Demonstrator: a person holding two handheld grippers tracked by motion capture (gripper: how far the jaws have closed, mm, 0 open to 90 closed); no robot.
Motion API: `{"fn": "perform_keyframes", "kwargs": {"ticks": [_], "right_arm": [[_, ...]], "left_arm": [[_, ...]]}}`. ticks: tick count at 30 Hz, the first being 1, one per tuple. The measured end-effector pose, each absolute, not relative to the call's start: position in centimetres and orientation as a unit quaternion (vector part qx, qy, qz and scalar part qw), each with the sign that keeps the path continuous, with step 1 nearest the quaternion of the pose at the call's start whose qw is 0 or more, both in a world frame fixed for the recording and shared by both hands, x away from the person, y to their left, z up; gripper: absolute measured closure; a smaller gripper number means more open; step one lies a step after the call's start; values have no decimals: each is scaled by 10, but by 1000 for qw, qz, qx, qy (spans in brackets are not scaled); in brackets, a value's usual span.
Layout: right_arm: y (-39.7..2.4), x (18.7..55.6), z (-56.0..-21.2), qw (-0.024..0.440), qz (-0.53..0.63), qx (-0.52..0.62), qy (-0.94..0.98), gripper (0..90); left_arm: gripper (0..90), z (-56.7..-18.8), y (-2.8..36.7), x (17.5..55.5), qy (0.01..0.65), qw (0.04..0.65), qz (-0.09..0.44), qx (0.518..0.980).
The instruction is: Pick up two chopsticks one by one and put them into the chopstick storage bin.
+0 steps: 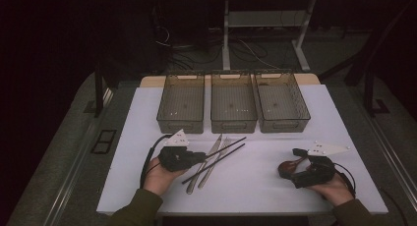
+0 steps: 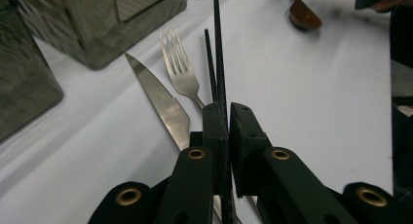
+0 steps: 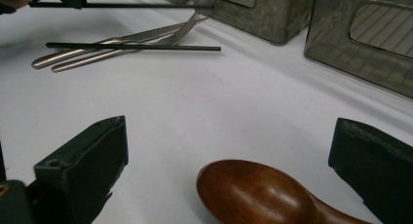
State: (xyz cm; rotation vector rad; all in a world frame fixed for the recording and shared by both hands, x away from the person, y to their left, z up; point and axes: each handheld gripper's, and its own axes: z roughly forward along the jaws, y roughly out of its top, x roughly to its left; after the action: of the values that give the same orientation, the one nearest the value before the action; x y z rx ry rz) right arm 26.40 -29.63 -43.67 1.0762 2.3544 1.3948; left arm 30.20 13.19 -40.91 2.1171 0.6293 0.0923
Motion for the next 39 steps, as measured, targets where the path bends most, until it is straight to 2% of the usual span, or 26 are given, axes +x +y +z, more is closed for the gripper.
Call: {"fn": "perform_keyframes", "kwargs": {"ticks": [19,39], "right_arm": [[-296,263,-438,105,467,364,799,4],[-297,264,-438,107,468,365,798,3]], "left_arm": [[850,-390,139,315,274,468,49,839],[851,-358,147,356,298,478,69,823]]}}
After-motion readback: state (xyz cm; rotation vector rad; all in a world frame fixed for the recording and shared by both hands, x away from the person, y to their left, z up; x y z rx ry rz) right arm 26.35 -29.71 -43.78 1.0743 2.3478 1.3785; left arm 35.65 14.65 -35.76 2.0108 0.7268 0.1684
